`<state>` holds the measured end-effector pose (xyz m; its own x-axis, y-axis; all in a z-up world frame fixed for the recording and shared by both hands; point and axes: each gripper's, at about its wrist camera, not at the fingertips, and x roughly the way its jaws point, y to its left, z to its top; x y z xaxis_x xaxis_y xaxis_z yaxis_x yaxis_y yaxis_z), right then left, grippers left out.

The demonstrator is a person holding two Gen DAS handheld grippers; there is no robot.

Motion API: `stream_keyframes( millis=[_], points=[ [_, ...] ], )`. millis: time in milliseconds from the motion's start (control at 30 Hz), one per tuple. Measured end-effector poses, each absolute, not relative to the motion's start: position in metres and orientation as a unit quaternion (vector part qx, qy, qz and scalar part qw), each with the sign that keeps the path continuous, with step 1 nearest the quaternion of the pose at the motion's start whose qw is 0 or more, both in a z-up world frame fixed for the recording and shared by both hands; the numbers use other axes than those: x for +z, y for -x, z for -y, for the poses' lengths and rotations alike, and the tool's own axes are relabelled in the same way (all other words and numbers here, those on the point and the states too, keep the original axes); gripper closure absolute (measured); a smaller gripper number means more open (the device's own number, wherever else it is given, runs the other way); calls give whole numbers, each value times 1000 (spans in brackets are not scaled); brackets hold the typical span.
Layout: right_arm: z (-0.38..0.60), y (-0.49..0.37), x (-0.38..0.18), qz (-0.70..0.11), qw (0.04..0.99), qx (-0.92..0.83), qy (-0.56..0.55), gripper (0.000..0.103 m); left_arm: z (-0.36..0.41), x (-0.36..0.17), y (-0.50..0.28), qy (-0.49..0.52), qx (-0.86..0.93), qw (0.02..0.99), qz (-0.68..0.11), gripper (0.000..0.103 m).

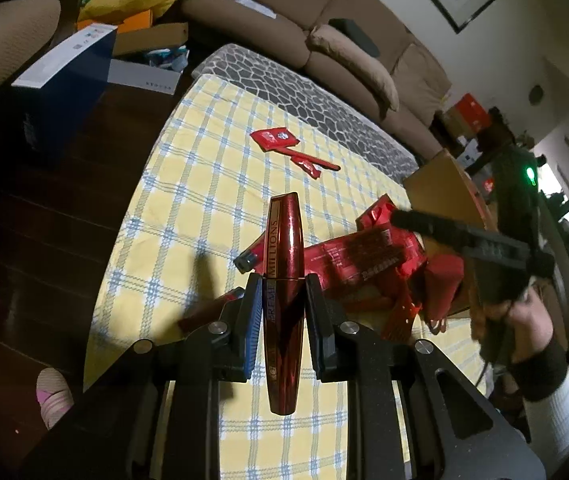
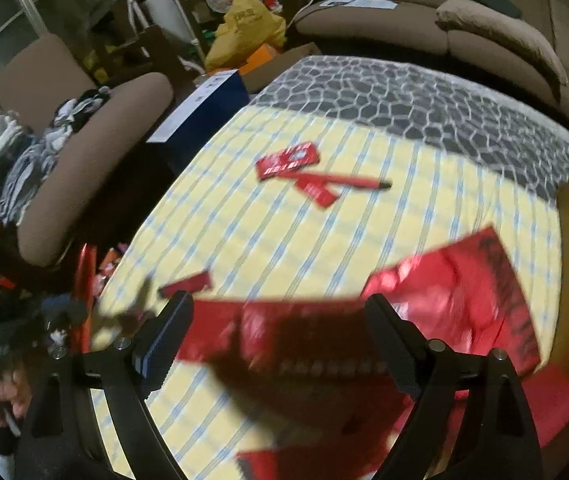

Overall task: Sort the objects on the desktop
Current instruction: 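Lift the mascara with the left tool while the right tool reaches toward the red stick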

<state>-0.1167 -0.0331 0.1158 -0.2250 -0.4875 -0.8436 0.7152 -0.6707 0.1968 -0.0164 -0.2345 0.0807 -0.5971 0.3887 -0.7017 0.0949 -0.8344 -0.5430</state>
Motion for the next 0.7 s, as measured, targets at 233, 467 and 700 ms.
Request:
stream_keyframes(
  millis=[233,467,700],
  points=[
    [70,162,101,-154,376,-770,-491,26,228,71,23,451,845,93,272,84],
    [108,195,71,-188,381,-749,-509,45,232,65,27,455,838,99,287,84],
    [119,204,58,-217,384,-741,-506,45,236,58,30,462,832,100,292,84]
  ],
)
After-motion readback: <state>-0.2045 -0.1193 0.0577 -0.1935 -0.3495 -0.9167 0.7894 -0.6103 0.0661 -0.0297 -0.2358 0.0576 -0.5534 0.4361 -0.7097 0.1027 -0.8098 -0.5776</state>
